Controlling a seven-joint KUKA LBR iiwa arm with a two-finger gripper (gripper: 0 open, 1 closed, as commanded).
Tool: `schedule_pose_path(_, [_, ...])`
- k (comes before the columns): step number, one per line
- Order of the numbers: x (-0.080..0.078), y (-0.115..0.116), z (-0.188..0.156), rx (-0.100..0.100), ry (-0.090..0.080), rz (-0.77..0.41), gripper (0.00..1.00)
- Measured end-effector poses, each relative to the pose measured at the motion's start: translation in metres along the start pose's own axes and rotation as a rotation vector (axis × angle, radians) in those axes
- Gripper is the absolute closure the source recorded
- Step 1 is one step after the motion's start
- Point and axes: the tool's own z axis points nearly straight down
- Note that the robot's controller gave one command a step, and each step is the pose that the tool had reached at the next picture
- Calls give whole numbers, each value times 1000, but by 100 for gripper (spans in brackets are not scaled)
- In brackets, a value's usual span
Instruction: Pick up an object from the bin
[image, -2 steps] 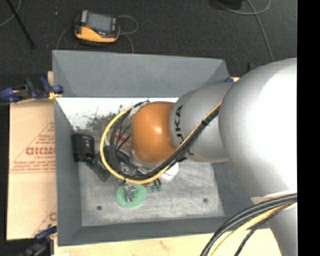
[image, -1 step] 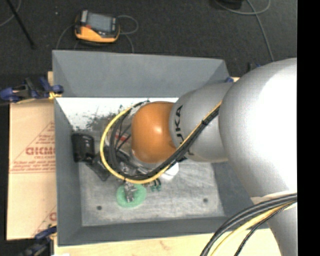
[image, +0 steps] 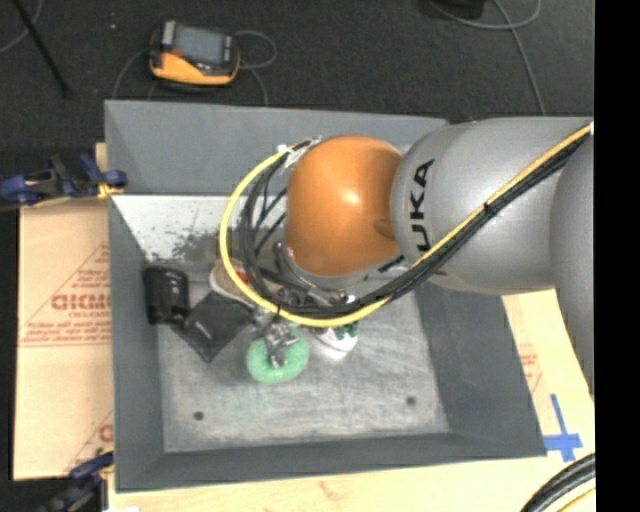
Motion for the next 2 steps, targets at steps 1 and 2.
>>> schedule_pose_path(1, [0, 0, 0, -1, 1, 1, 100])
schedule_pose_path(2, [3, 6, -46, 0, 0, -14, 100])
